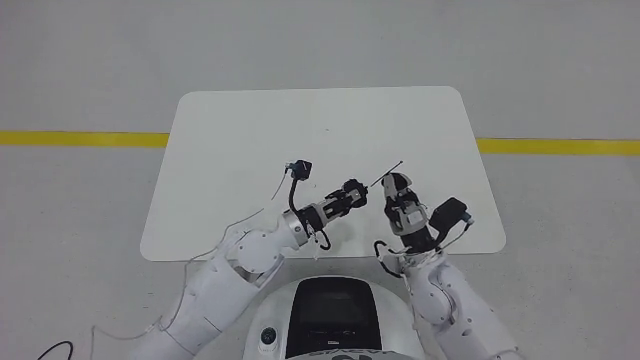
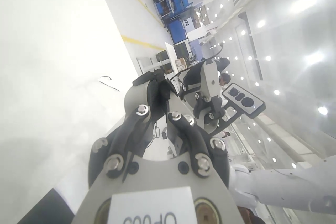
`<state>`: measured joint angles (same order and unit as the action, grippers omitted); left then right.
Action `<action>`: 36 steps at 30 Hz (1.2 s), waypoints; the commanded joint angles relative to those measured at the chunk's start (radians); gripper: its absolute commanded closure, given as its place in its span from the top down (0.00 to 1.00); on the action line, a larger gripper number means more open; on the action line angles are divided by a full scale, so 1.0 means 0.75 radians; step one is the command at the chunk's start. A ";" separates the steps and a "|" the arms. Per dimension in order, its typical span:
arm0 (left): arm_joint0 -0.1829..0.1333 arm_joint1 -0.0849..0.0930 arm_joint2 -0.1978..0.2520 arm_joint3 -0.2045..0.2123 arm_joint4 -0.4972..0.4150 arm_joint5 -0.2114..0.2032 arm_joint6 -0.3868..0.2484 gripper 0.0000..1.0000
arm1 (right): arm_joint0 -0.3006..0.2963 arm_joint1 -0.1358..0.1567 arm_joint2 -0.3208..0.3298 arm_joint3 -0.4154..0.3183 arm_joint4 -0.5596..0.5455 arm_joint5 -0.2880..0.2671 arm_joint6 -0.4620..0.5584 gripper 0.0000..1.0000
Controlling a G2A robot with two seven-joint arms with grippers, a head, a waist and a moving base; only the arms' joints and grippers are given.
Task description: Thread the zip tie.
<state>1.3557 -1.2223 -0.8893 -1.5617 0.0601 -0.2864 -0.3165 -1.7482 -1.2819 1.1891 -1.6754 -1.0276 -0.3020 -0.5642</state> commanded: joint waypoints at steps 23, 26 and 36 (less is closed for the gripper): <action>0.000 0.000 0.000 0.000 0.000 0.000 0.000 0.00 | -0.006 -0.002 0.003 0.002 -0.006 -0.011 0.024 0.00; 0.000 0.000 0.000 0.000 0.000 0.000 0.000 0.00 | -0.002 -0.003 0.000 0.005 -0.006 -0.010 0.029 0.00; 0.000 0.000 0.000 0.000 0.000 0.000 0.000 0.00 | 0.010 -0.006 -0.004 0.018 -0.005 0.000 0.043 0.00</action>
<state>1.3557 -1.2223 -0.8893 -1.5617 0.0600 -0.2864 -0.3165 -1.7411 -1.2859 1.1866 -1.6619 -1.0310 -0.3022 -0.5326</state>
